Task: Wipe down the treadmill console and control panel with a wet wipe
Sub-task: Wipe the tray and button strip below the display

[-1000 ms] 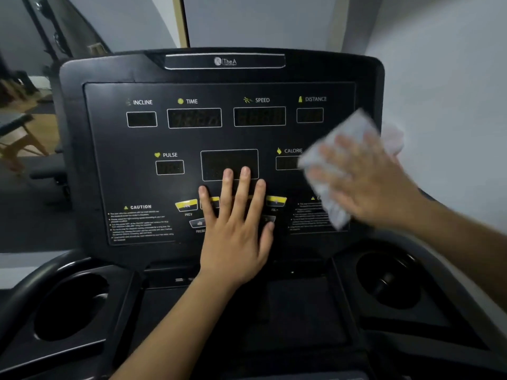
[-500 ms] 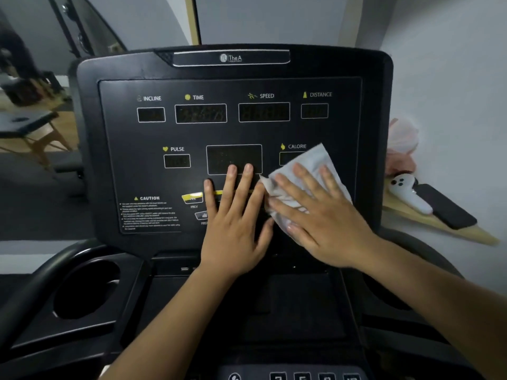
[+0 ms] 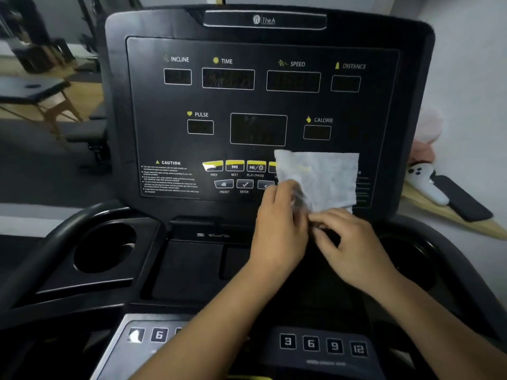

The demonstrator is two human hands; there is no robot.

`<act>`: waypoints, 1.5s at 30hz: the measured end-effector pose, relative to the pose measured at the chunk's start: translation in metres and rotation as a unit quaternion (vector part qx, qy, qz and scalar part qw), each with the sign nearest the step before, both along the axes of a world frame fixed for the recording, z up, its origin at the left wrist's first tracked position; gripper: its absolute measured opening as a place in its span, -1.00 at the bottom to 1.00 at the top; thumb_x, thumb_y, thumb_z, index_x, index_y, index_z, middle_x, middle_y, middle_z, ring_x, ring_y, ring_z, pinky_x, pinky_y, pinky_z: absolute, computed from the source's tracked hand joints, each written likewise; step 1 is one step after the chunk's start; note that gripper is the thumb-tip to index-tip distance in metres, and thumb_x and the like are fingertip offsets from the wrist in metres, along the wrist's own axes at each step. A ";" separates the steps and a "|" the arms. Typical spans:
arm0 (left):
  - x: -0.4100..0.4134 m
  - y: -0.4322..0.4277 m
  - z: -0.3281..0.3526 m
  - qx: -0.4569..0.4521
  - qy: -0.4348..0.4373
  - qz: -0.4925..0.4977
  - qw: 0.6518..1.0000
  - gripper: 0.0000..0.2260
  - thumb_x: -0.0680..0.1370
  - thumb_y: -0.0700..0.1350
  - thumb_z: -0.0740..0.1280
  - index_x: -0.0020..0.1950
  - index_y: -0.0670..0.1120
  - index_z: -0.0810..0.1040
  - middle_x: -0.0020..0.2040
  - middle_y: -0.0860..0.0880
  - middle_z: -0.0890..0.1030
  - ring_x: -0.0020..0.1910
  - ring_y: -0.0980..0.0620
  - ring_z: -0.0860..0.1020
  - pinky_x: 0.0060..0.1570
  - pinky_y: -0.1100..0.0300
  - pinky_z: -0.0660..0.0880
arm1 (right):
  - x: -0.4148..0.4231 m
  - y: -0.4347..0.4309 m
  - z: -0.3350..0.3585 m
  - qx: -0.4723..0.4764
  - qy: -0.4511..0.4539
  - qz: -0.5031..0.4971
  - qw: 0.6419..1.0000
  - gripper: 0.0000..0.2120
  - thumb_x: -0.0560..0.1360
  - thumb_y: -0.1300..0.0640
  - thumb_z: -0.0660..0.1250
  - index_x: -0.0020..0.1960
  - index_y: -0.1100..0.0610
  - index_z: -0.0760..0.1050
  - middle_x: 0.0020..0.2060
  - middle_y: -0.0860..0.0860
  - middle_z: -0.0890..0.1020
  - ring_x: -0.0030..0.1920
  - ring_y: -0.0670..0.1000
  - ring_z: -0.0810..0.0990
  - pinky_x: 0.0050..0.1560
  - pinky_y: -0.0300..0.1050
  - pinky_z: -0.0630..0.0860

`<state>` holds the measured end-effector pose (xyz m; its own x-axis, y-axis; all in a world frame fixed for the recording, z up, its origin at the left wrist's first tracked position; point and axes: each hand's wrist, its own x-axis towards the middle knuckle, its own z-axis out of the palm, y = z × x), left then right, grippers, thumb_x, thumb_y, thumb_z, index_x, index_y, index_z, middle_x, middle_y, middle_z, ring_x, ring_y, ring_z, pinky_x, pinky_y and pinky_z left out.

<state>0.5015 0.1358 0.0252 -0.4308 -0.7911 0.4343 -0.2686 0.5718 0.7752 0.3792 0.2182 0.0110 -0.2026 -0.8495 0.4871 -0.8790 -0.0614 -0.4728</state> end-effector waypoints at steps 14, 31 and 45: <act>0.096 -0.011 -0.018 -0.223 -0.226 0.043 0.947 -0.72 0.42 -0.27 0.30 0.11 -0.12 0.63 0.07 -0.09 0.57 -0.05 -0.14 0.50 -0.12 -0.03 0.46 | 0.034 -0.014 -0.002 0.056 0.166 -0.010 0.984 -0.80 0.47 0.10 0.43 0.09 0.07 0.61 -0.07 -0.05 0.61 -0.02 0.08 0.56 -0.02 0.02 0.52; 0.009 0.007 -0.031 -0.268 -0.166 -0.154 0.936 -0.88 0.52 -0.19 0.30 -0.12 -0.17 0.63 -0.16 -0.11 0.63 -0.19 -0.18 0.53 -0.17 -0.03 0.51 | 0.011 0.021 0.026 0.075 0.115 -0.045 0.990 -0.71 0.51 0.23 0.20 0.14 0.17 0.61 -0.01 0.04 0.65 0.01 0.07 0.60 0.10 -0.10 0.48; 0.128 -0.065 -0.020 -0.245 -0.251 -0.011 0.936 -0.65 0.56 0.10 0.17 -0.12 -0.06 0.68 -0.24 -0.02 0.59 -0.22 -0.10 0.48 -0.26 0.06 0.40 | 0.099 -0.078 0.025 0.151 0.183 0.037 0.971 -0.84 0.50 0.11 0.33 0.04 0.03 0.63 -0.12 0.04 0.60 0.00 0.17 0.55 -0.11 0.00 0.50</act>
<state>0.6296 0.0709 0.0049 -0.6918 -0.5381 0.4815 -0.5130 0.8356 0.1966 0.4786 0.1397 0.0362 0.0039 -0.9703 0.2420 -0.9901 -0.0378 -0.1355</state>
